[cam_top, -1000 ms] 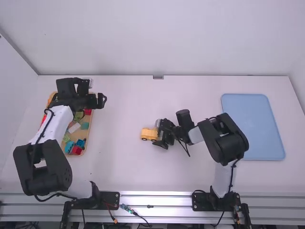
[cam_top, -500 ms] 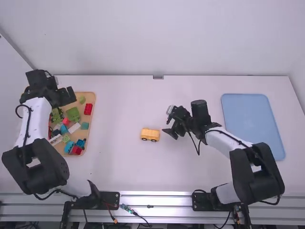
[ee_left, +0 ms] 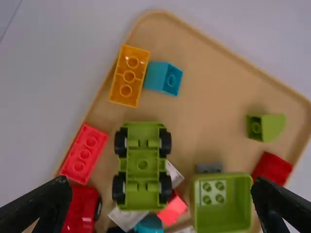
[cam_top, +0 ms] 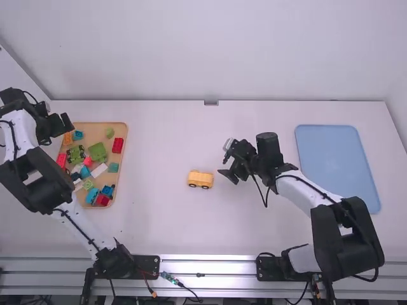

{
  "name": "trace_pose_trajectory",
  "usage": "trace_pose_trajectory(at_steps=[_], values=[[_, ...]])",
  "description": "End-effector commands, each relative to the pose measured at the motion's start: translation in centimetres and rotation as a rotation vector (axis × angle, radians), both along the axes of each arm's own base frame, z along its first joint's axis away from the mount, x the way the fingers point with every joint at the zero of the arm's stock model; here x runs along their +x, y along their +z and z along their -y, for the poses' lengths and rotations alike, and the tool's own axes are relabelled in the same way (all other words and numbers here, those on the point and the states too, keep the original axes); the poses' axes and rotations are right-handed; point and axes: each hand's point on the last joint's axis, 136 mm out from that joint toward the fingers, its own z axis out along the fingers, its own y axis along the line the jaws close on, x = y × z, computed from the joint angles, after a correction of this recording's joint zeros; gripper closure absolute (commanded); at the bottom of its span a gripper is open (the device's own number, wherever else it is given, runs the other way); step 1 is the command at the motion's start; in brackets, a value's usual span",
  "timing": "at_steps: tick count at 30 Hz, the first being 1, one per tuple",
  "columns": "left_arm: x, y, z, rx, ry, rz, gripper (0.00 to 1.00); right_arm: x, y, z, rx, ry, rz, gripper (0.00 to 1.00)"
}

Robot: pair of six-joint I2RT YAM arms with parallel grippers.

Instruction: Assemble lego blocks to make yellow taxi

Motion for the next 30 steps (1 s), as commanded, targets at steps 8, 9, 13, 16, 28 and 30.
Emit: trace_pose_trajectory(at_steps=[8, 9, 13, 16, 28, 30], values=[[3.0, -4.3, -3.5, 0.040, -0.074, -0.060, 0.01, -0.1, 0.5, 0.1, 0.003, -0.003, 0.009, 0.01], [3.0, -4.5, -3.7, 0.044, -0.078, -0.061, 0.01, -0.1, 0.5, 0.1, 0.004, -0.003, 0.009, 0.01], [3.2, -5.5, -4.7, 0.075, -0.071, -0.069, 0.01, -0.1, 0.4, 0.1, 0.001, -0.002, 0.006, 0.01], [2.9, -6.5, -5.6, 0.076, -0.062, -0.074, 0.01, -0.2, 0.3, 0.1, -0.001, -0.001, 0.001, 0.01], [1.0, -9.1, -7.6, 0.062, -0.034, -0.091, 0.02, -0.4, 0.1, 0.1, -0.003, -0.001, -0.008, 0.01], [0.9, -9.8, -7.6, 0.065, -0.043, -0.095, 0.01, -0.4, 0.1, 0.1, -0.003, -0.001, -0.009, 0.01]])
